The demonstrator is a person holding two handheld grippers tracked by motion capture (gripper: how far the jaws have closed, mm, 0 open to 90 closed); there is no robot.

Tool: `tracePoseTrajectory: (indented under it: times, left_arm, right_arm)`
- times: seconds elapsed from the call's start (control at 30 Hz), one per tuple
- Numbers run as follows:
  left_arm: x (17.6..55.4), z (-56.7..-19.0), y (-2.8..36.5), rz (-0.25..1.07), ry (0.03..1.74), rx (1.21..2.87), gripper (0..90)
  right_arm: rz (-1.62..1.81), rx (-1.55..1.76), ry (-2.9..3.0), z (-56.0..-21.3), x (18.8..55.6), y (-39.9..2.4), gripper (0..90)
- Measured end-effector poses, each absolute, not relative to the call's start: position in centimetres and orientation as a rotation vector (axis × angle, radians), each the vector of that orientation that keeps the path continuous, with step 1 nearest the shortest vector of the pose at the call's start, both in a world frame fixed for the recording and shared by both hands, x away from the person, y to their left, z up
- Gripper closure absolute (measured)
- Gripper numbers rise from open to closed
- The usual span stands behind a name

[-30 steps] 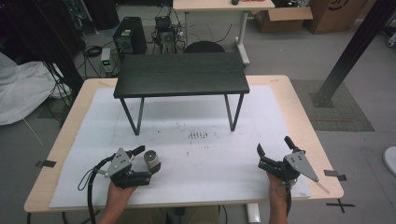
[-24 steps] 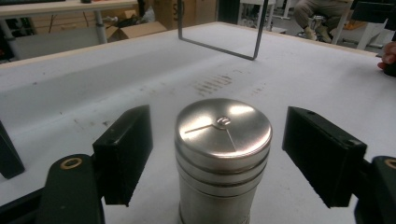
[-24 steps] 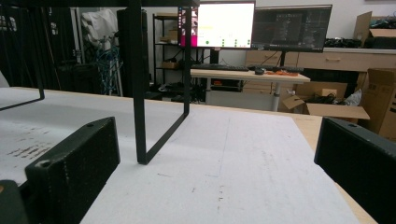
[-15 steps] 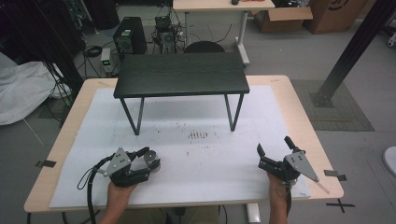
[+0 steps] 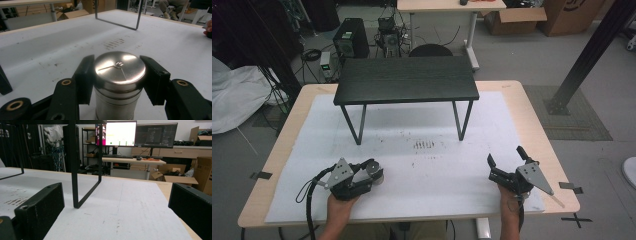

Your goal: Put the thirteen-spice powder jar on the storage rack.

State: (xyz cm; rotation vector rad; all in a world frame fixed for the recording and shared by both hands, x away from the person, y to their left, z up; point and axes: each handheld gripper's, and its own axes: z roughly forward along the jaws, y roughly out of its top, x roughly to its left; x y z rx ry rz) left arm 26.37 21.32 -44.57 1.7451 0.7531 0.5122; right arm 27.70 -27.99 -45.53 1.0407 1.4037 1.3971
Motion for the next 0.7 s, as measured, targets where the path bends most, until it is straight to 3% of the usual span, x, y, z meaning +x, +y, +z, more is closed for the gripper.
tracePoseTrajectory:
  times: [0.7]
  left_arm:
    - [26.1,-43.2,22.7,0.502,0.776,1.661,49.1]
  right_arm:
    - [1.403,1.037,1.402,-45.5,27.7,-28.0,0.1]
